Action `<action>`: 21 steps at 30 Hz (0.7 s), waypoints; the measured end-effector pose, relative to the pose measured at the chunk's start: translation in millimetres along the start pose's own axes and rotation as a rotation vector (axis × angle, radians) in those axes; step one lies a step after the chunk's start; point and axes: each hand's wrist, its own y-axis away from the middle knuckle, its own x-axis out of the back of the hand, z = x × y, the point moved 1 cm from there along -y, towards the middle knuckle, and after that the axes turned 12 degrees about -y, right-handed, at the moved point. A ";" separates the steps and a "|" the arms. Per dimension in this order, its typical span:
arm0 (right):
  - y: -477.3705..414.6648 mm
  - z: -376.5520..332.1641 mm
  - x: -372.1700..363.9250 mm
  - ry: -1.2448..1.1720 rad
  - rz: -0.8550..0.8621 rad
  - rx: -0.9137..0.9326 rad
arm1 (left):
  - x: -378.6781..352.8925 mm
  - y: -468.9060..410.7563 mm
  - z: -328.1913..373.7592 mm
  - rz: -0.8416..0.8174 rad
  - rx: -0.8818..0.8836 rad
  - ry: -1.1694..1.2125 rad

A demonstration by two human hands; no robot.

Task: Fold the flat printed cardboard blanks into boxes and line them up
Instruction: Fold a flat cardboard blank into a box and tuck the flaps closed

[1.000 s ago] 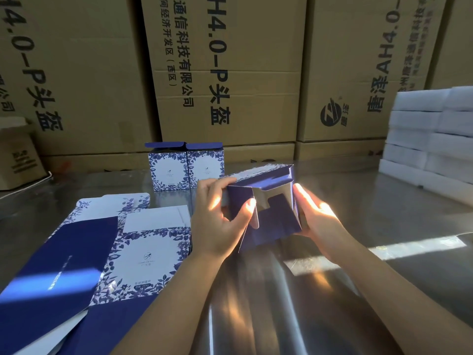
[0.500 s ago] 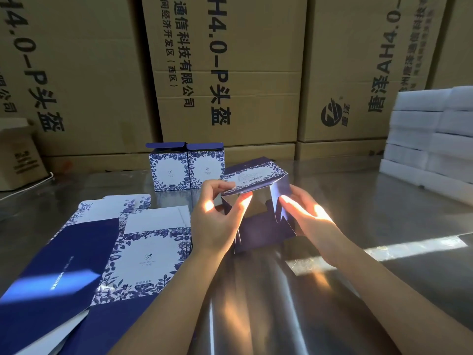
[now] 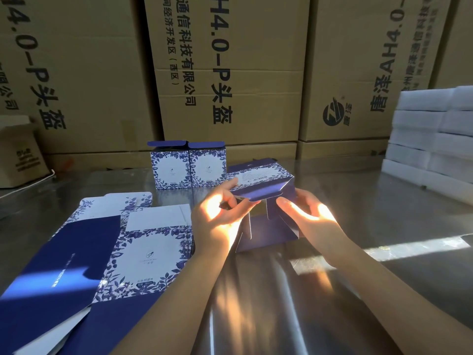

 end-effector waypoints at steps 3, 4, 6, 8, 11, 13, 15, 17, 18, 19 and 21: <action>0.0 0.8 0.9 -0.006 0.021 -0.009 | -0.6 0.0 1.6 0.077 0.018 -0.024; -0.6 1.4 1.7 0.002 0.026 -0.012 | -1.2 0.2 2.6 0.105 0.022 -0.076; -2.2 2.5 3.8 0.032 0.035 -0.012 | -2.5 1.6 4.8 0.139 0.006 -0.153; -3.9 3.8 6.0 0.073 0.035 0.010 | -3.7 2.7 6.2 0.153 -0.079 -0.244; -4.9 4.5 6.7 0.129 -0.016 0.040 | -5.3 3.6 9.4 0.204 -0.289 -0.488; -4.6 4.4 5.6 0.142 -0.043 0.051 | -4.5 3.5 9.4 0.209 -0.337 -0.561; -4.6 5.3 4.8 0.190 -0.012 0.073 | -2.8 2.5 6.1 0.166 -0.269 -0.498; -3.7 5.0 4.2 0.297 0.063 0.139 | -0.8 -0.9 4.9 0.093 -0.098 -0.252; -2.7 4.5 3.6 0.342 0.097 0.178 | -0.4 -2.9 4.5 0.084 -0.010 -0.115; -1.7 4.2 2.7 0.375 0.122 0.216 | -0.2 -5.3 4.0 0.093 0.074 -0.007; -0.3 4.4 2.1 0.416 0.163 0.272 | -0.5 -9.8 1.0 0.128 0.207 0.070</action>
